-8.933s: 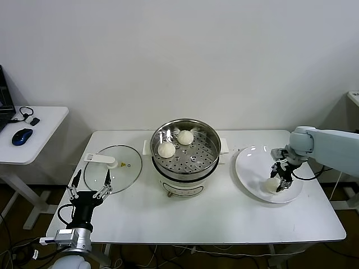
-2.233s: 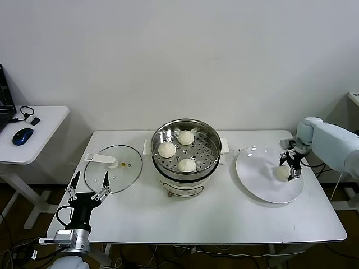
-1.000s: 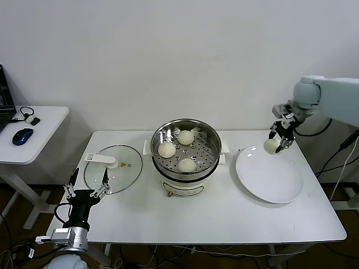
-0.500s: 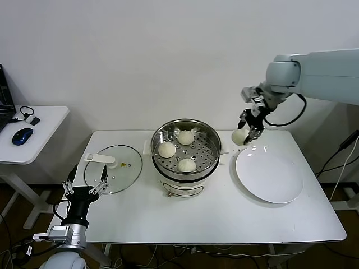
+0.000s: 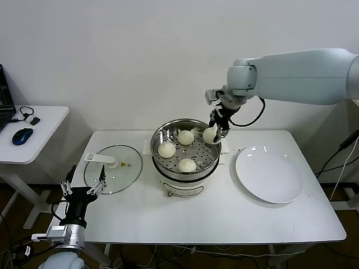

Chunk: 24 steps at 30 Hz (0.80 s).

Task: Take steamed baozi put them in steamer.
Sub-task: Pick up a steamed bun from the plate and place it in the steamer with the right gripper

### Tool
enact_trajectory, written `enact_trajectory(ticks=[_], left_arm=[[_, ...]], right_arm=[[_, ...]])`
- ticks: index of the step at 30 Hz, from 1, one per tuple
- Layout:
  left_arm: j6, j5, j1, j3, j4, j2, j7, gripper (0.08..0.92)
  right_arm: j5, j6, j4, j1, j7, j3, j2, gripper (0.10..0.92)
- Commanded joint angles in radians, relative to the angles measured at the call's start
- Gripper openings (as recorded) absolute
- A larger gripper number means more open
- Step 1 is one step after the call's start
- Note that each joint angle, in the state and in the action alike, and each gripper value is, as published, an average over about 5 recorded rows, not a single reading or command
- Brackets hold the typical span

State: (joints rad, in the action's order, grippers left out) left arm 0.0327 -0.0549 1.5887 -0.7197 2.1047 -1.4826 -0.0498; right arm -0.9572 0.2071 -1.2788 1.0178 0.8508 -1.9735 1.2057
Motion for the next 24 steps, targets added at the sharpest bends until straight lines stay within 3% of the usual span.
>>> enact_trajectory(ticks=[1, 24], left_arm=[[0.003, -0.001, 0.003, -0.005, -0.007, 0.002, 0.001, 0.823], [0.005, 0.004, 0.003, -0.003, -0.009, 0.001, 0.000, 0.823]], right_arm=[[0.026, 0.029, 0.122, -0.176, -0.026, 0.072, 0.056, 0.585], [0.059, 0.033, 0.128, -0.236, -0.048, 0.095, 0.028, 0.591]])
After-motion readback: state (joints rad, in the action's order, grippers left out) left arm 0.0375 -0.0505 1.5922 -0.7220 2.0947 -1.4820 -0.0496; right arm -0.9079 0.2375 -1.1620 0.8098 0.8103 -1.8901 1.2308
